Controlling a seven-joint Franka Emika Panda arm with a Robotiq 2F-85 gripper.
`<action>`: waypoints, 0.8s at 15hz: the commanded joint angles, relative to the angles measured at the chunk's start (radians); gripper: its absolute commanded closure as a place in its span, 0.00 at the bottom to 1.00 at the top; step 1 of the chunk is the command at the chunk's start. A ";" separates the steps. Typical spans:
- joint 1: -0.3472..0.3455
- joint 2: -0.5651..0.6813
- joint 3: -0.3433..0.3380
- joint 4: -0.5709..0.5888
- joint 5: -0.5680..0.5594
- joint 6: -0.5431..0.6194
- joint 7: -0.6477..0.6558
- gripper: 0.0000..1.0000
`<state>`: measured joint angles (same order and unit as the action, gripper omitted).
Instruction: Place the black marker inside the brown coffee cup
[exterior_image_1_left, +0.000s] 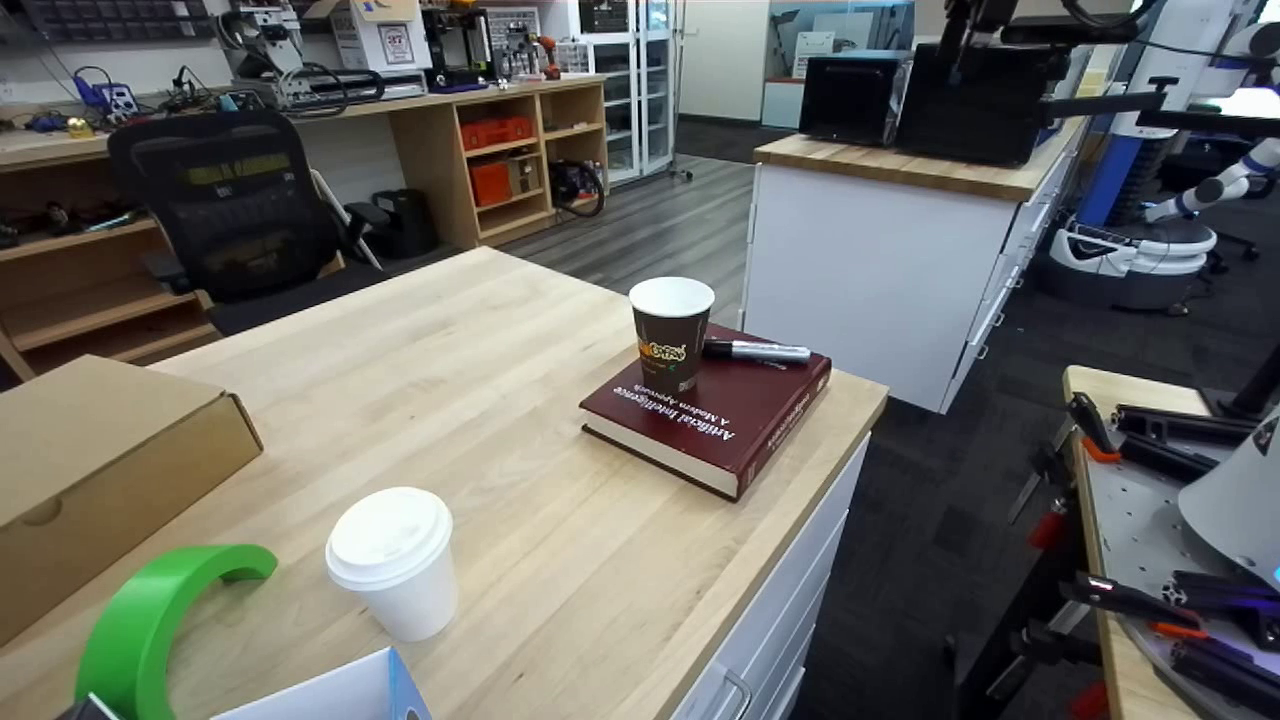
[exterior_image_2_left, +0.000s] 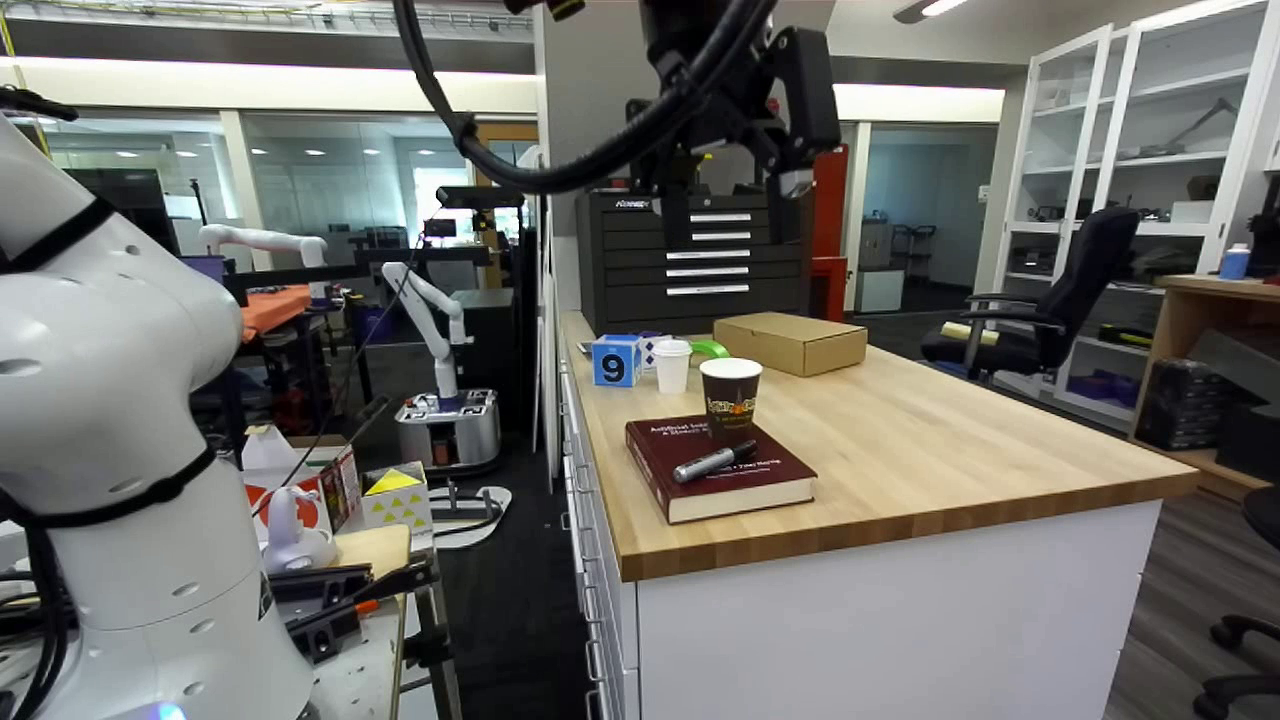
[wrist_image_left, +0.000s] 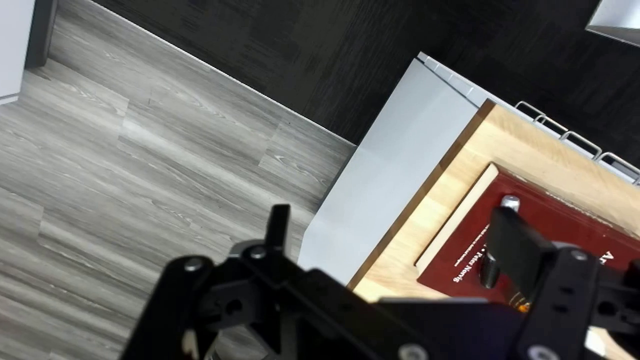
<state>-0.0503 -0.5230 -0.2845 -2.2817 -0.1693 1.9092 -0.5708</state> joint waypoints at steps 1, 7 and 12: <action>0.023 0.022 0.034 -0.040 0.028 0.033 -0.010 0.00; 0.044 0.108 0.134 -0.067 0.057 0.105 0.125 0.00; 0.065 0.191 0.240 -0.049 0.117 0.154 0.371 0.00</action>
<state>0.0024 -0.3673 -0.0890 -2.3382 -0.0805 2.0261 -0.3261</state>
